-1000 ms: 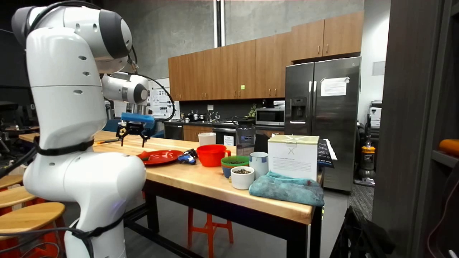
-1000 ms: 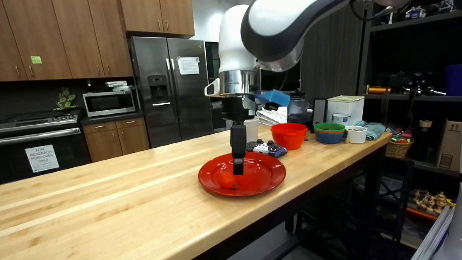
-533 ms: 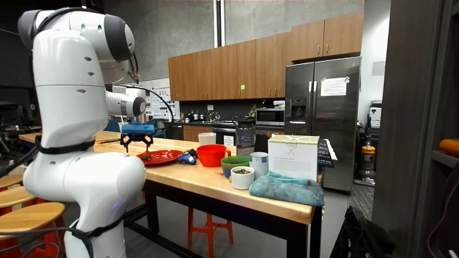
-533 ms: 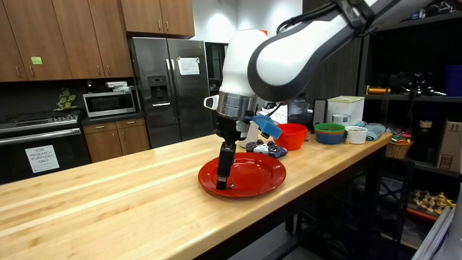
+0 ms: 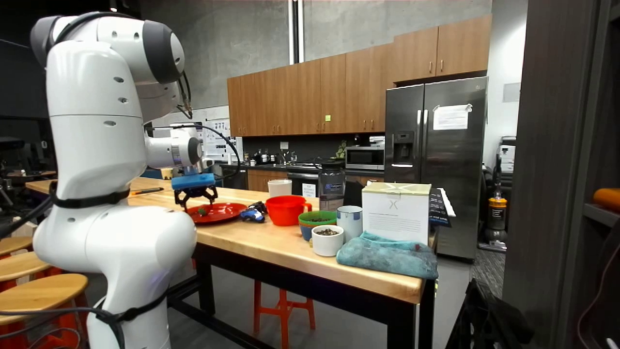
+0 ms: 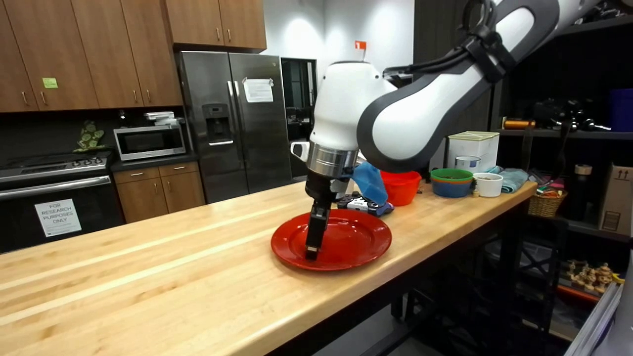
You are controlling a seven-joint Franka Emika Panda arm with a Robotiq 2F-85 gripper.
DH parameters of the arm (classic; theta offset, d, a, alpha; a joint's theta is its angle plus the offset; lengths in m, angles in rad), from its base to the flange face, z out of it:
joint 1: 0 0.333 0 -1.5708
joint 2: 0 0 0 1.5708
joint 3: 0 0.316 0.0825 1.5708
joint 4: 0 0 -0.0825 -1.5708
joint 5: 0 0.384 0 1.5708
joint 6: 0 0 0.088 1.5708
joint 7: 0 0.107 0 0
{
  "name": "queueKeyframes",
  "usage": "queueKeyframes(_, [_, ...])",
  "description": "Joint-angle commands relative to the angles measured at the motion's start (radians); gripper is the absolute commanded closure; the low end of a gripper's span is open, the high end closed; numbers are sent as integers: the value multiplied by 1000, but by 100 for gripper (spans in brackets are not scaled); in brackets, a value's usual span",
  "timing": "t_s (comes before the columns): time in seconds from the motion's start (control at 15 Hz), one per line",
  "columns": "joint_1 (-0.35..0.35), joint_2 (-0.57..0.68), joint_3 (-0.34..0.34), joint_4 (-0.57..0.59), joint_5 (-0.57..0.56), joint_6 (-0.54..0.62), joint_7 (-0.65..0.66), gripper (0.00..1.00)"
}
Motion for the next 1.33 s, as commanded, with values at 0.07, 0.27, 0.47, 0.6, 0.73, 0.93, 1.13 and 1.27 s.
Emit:
queueKeyframes(0.07, [-18, -5, -15, -19, -79, 4, 74, 0])
queueKeyframes(0.27, [-20, 0, -18, -12, -61, 5, 76, 0])
queueKeyframes(0.47, [-18, -2, -20, 7, -2, -10, 41, 0])
queueKeyframes(0.6, [-18, 1, -21, 23, 28, -16, 31, 0])
queueKeyframes(0.73, [-14, 9, -18, 34, 85, 7, 18, 0])
queueKeyframes(0.93, [-6, 13, -14, 48, 171, 11, -11, 0])
queueKeyframes(1.13, [0, 13, -11, 49, 227, 9, -32, 0])
queueKeyframes(1.27, [-1, 19, -10, 44, 220, 12, -21, 0])
